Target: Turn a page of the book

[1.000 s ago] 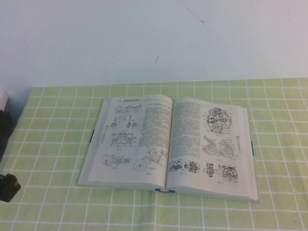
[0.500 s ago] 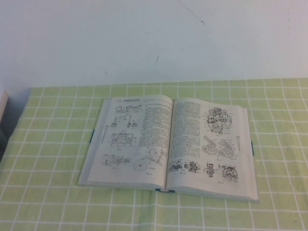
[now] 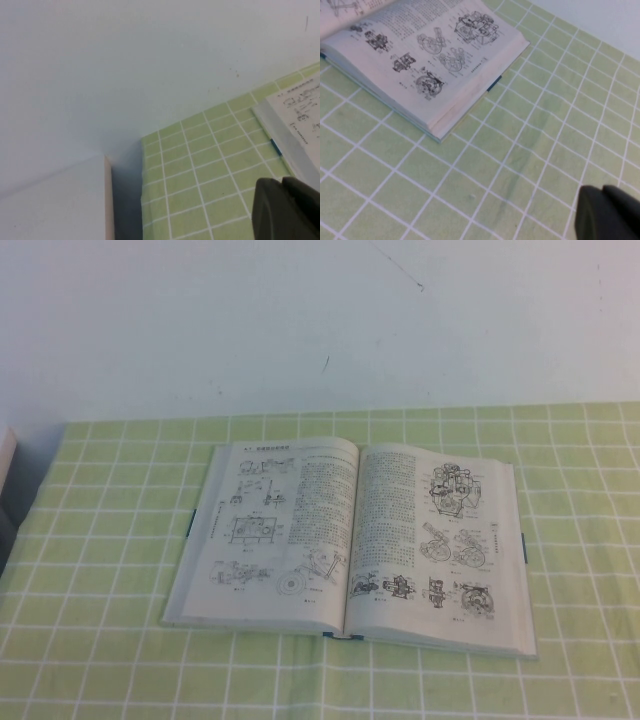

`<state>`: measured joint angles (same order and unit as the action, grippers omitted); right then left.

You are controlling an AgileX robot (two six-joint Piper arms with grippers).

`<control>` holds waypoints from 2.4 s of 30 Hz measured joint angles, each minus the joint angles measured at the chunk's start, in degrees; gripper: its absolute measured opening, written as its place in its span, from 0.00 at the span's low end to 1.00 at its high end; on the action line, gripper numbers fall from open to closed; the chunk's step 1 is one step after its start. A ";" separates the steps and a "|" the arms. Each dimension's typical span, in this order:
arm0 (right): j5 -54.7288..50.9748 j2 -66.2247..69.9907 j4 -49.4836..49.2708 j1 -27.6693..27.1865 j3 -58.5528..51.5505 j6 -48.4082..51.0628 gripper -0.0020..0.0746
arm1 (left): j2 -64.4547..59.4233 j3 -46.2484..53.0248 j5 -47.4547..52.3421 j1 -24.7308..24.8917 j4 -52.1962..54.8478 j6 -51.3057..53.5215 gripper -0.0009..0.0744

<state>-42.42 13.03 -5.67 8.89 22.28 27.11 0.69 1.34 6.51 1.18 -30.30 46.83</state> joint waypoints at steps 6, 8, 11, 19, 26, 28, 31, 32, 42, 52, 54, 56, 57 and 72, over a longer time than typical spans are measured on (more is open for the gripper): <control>0.00 0.00 0.00 0.00 0.00 0.00 0.02 | 0.00 0.00 1.12 0.00 15.48 -19.71 0.01; 0.00 0.00 -0.03 0.00 0.00 0.00 0.02 | 0.00 0.00 2.62 0.00 18.26 -24.37 0.01; -0.10 0.00 -0.03 0.00 0.00 0.00 0.02 | 0.00 0.00 7.20 0.00 20.40 -29.58 0.01; -0.10 0.00 -0.03 0.00 0.00 0.00 0.02 | 0.00 -0.10 11.28 0.00 23.32 -38.37 0.01; -0.10 0.00 -0.03 0.00 0.00 0.00 0.02 | 0.00 -0.10 11.40 0.00 24.11 -42.76 0.01; -0.10 0.00 -0.03 0.00 0.00 0.00 0.02 | 0.00 -0.10 11.62 0.00 25.02 -43.77 0.01; -0.10 0.00 -0.03 0.00 0.00 0.00 0.02 | 0.00 -0.18 11.75 0.00 25.67 -44.60 0.01; -0.10 0.00 -0.03 0.00 0.00 0.00 0.02 | 0.00 -0.18 11.75 0.00 25.76 -44.74 0.01; -0.10 0.00 -0.03 0.00 0.00 0.00 0.02 | 0.00 -0.22 11.99 0.59 26.51 -44.83 0.01; -0.10 0.00 -0.03 0.00 0.00 0.00 0.02 | 0.00 -0.22 11.99 0.72 26.70 -44.83 0.01; -0.10 0.00 -0.03 0.00 0.00 0.00 0.02 | 0.00 -0.22 11.99 0.72 26.70 -45.80 0.01; -0.10 0.00 -0.03 0.00 0.00 0.00 0.02 | 0.00 -0.22 11.99 0.72 26.70 -46.83 0.01; -0.10 0.00 -0.03 0.00 0.00 0.00 0.02 | 0.00 -0.22 11.99 0.72 26.70 -47.43 0.01; -0.10 0.00 -0.03 0.00 0.00 0.00 0.02 | 0.00 -0.22 11.99 0.72 26.83 -47.78 0.01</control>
<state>-42.52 13.03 -5.70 8.89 22.28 27.11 0.69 1.12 18.50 1.90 -3.47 -0.95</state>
